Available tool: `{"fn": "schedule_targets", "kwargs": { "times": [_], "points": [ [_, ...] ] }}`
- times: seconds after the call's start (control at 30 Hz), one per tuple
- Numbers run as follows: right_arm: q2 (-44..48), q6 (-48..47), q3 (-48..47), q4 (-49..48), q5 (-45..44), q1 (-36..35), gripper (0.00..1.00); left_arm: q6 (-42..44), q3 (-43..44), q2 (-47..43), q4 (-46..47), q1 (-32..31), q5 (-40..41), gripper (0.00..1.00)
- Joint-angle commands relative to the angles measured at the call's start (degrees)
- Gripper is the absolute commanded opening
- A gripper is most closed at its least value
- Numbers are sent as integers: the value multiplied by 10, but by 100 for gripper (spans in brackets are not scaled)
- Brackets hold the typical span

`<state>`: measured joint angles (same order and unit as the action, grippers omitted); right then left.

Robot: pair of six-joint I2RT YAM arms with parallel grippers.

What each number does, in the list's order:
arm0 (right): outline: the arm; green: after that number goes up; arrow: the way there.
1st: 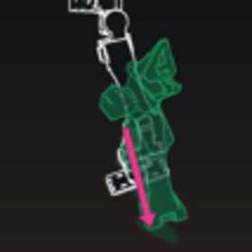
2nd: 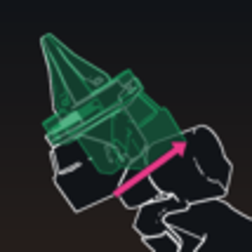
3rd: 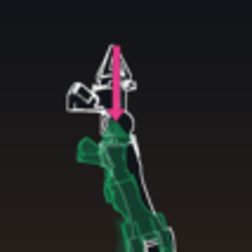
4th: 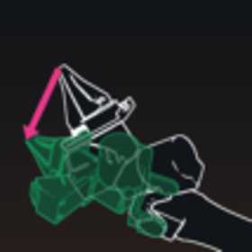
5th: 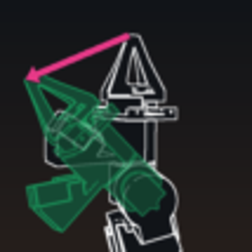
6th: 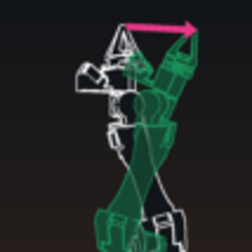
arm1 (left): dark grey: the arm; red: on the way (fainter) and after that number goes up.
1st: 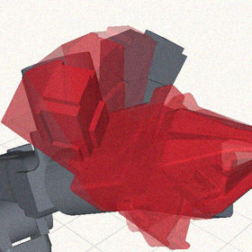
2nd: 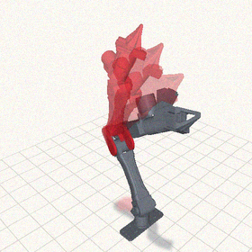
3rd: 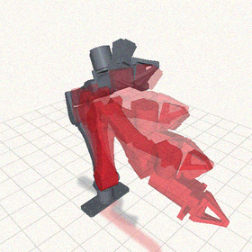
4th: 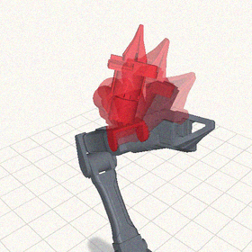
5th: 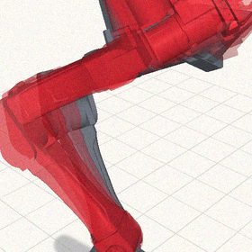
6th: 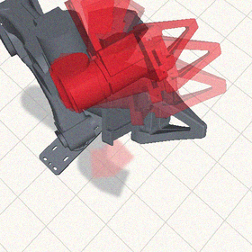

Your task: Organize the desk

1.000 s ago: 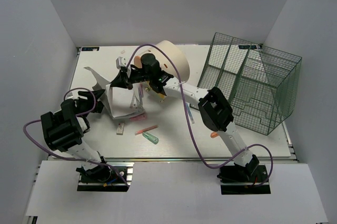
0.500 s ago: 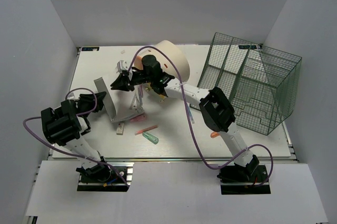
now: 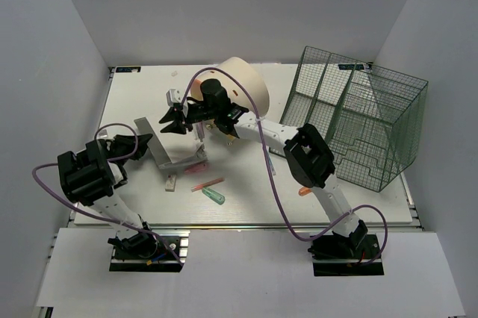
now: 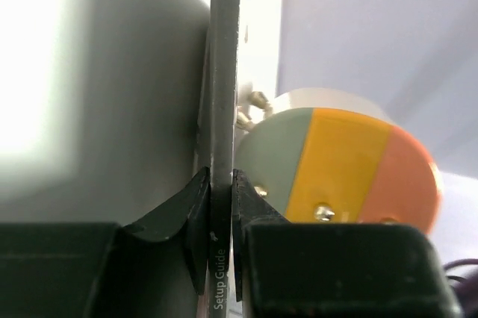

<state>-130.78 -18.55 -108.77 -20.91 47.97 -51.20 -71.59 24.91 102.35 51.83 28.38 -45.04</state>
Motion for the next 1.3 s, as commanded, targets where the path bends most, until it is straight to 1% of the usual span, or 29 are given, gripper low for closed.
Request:
{"fn": "schedule_targets", "kwargs": {
  "times": [0.0, 0.03, 0.07, 0.1, 0.13, 0.17, 0.2, 0.23, 0.43, 0.57, 0.6, 0.73, 0.83, 0.87, 0.9, 0.97, 1.03, 1.07, 1.1, 1.17, 1.2, 1.27],
  "points": [
    [32, -8, 15, 24, 1, 15, 40, 112, 52, -48, -154, -3, -16, 17],
    [34, -8, 15, 26, 1, 17, 41, 166, 78, -59, -194, -3, -14, 14],
    [40, -7, 20, 31, 4, 17, 41, 190, 90, -64, -227, -3, -4, 12],
    [45, -8, 24, 32, 5, 16, 41, 211, 102, -69, -287, -3, 1, 8],
    [47, -7, 28, 32, 5, 15, 42, 246, 122, -75, -314, -3, 5, 6],
    [51, -6, 35, 32, 6, 16, 42, 261, 130, -77, -332, -3, 9, 3],
    [58, -4, 38, 32, 7, 17, 42, 273, 138, -79, -372, -3, 17, 0],
    [61, -1, 42, 32, 7, 17, 42, 293, 146, -84, -387, -3, 21, 0],
    [97, 18, 67, 32, 5, 20, 42, 305, 164, -120, -419, 3, 33, 0],
    [113, 18, 75, 60, 10, 19, 44, 333, 196, -144, -462, 3, 57, 0],
    [118, 17, 74, 67, 13, 18, 47, 339, 204, -147, -472, 3, 61, 0],
    [123, 8, 67, 97, 31, 15, 53, 347, 238, -173, -510, 3, 79, 0],
    [125, 1, 55, 129, 78, 16, 54, 344, 246, -188, -515, -3, 93, 0],
    [127, -8, 52, 139, 116, 18, 54, 342, 251, -198, -515, -3, 93, 0],
    [130, -9, 51, 148, 135, 17, 53, 340, 254, -203, -515, -3, 93, 0],
    [135, -7, 50, 155, 173, 16, 47, 339, 261, -218, -532, -3, 91, 0],
    [142, 1, 44, 161, 187, 15, 35, 339, 268, -231, -537, -3, 87, 0],
    [144, 17, 43, 159, 194, 15, 28, 341, 270, -236, -539, -3, 86, 0],
    [149, 25, 39, 157, 194, 15, 15, 342, 273, -250, -544, -3, 86, 0],
    [153, 41, 31, 155, 188, 16, 6, 354, 277, -261, -551, -9, 84, 0],
    [157, 60, 27, 155, 181, 15, 2, 363, 284, -274, -569, -9, 86, 0],
    [161, 81, 11, 164, 153, 15, 2, 395, 297, -284, -595, -23, 103, 0]
  ]
}}
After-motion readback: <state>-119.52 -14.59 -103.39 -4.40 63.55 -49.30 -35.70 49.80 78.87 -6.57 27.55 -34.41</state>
